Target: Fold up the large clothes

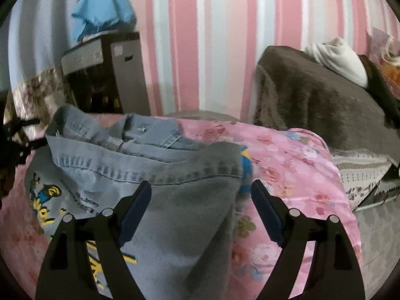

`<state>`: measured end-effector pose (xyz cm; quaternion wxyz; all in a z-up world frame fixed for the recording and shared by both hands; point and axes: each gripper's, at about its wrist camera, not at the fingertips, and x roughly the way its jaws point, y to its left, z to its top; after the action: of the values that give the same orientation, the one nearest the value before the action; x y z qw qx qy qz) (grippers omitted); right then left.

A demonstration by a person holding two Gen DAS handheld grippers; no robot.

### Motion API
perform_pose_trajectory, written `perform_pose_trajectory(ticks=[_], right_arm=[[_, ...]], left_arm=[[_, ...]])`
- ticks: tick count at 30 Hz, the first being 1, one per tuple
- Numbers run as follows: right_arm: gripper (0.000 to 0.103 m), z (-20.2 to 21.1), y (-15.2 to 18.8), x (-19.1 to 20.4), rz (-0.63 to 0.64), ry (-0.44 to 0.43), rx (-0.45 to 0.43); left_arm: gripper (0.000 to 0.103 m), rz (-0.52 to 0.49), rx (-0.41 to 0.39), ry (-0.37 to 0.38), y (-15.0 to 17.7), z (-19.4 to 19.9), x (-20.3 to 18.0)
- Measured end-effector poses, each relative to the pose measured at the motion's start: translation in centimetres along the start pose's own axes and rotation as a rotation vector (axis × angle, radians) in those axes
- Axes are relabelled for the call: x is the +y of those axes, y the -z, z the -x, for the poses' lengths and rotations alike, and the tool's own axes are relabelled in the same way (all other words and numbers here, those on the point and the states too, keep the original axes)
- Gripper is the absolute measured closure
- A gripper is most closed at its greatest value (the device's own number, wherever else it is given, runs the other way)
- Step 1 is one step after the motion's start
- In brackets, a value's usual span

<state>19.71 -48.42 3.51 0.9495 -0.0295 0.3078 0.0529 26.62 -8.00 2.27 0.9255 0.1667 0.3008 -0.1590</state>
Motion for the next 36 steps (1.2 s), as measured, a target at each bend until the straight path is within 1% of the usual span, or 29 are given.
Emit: perform_pose_trajectory(ticks=[1, 2, 3, 4, 5, 6, 7, 8, 10, 11, 14, 16, 18, 20, 22, 24, 25, 26, 27, 28, 29, 30, 31, 32, 33, 34, 35, 36], right_arm=[[0.021, -0.7, -0.1, 0.2, 0.008, -0.007, 0.012], [0.021, -1.4, -0.2, 0.3, 0.012, -0.006, 0.026], [0.021, -2.3, -0.4, 0.2, 0.011, 0.007, 0.048], [0.025, -3.2, -0.4, 0.0, 0.003, 0.009, 0.068], [0.048, -3.7, -0.5, -0.1, -0.007, 0.006, 0.081], [0.067, -4.4, -0.5, -0.5, -0.032, -0.005, 0.095], [0.084, -4.8, -0.6, -0.8, -0.051, -0.024, 0.107], [0.088, -5.0, -0.7, -1.1, -0.07, -0.041, 0.108], [0.091, -4.5, -1.0, -1.0, -0.067, -0.042, 0.07], [0.092, -4.3, -1.2, -0.9, -0.059, -0.036, 0.056], [0.092, -2.6, -2.3, -1.0, -0.055, -0.007, -0.021], [0.092, -1.7, -3.3, -0.9, -0.052, -0.004, -0.067], [0.092, -1.1, -4.4, -0.5, -0.032, 0.021, -0.106], [0.092, -1.6, -5.4, -0.1, -0.015, 0.054, -0.102], [0.092, -3.5, -6.1, -0.3, -0.038, 0.066, -0.053], [0.089, -6.7, -5.7, -0.8, -0.071, 0.067, 0.052], [0.083, -7.8, -5.4, -0.9, -0.075, 0.072, 0.095], [0.076, -9.3, -4.8, -0.8, -0.078, 0.063, 0.16], [0.072, -9.4, -4.4, -0.7, -0.079, 0.054, 0.167], [0.055, -9.2, -4.1, -0.7, -0.077, 0.059, 0.162], [0.033, -8.5, -3.9, -0.8, -0.075, 0.066, 0.146], [0.027, -7.4, -3.8, -1.1, -0.082, 0.061, 0.11], [0.026, -6.4, -3.7, -1.6, -0.093, 0.061, 0.077], [0.026, -5.5, -3.7, -2.1, -0.104, 0.061, 0.062], [0.026, -4.5, -3.6, -2.6, -0.119, 0.05, 0.047], [0.026, -3.9, -3.5, -3.0, -0.126, 0.04, 0.037], [0.026, -3.3, -3.5, -3.3, -0.128, 0.028, 0.031], [0.027, -3.0, -3.3, -3.3, -0.119, 0.01, 0.036]], left_arm=[[0.003, -0.015, 0.007, 0.009, -0.4, -0.7, -0.5], [0.008, -0.025, 0.013, 0.022, -0.7, -1.3, -0.8], [0.014, -0.031, 0.025, 0.035, -0.8, -1.8, -1.0], [0.033, -0.032, 0.051, 0.046, -0.9, -2.5, -1.2], [0.048, -0.019, 0.083, 0.051, -1.1, -3.4, -1.2], [0.059, 0.002, 0.104, 0.064, -1.1, -4.1, -1.1], [0.08, 0.027, 0.123, 0.078, -1.1, -4.8, -0.8], [0.091, 0.068, 0.142, 0.093, -1.0, -5.5, -0.2], [0.096, 0.121, 0.142, 0.094, -1.0, -6.0, 0.6], [0.097, 0.144, 0.125, 0.084, -1.0, -5.9, 1.1], [0.098, 0.162, 0.07, 0.044, -1.7, -5.1, 1.7], [0.098, 0.183, 0.024, 0.022, -2.8, -4.3, 2.4], [0.098, 0.193, -0.016, -0.007, -4.2, -3.7, 3.2], [0.098, 0.204, -0.027, -0.041, -5.5, -3.8, 3.8], [0.098, 0.209, 0.009, -0.076, -6.4, -5.5, 4.1], [0.098, 0.188, 0.094, -0.098, -6.1, -8.7, 3.7], [0.098, 0.181, 0.128, -0.107, -5.5, -10.1, 3.4], [0.098, 0.156, 0.169, -0.109, -4.8, -11.4, 2.8], [0.097, 0.134, 0.198, -0.104, -4.2, -12.0, 2.4], [0.094, 0.129, 0.204, -0.105, -3.8, -12.1, 2.2], [0.092, 0.135, 0.194, -0.111, -3.5, -11.7, 2.3], [0.085, 0.143, 0.198, -0.102, -3.4, -11.3, 2.7], [0.072, 0.148, 0.208, -0.091, -3.2, -10.8, 3.2], [0.04, 0.152, 0.203, -0.099, -3.0, -10.1, 3.5], [0.023, 0.159, 0.184, -0.115, -2.8, -9.0, 3.9], [0.009, 0.166, 0.167, -0.117, -2.5, -7.9, 4.3], [0.01, 0.179, 0.162, -0.107, -1.9, -6.5, 4.9], [0.01, 0.187, 0.169, -0.099, -1.5, -5.9, 5.1]])
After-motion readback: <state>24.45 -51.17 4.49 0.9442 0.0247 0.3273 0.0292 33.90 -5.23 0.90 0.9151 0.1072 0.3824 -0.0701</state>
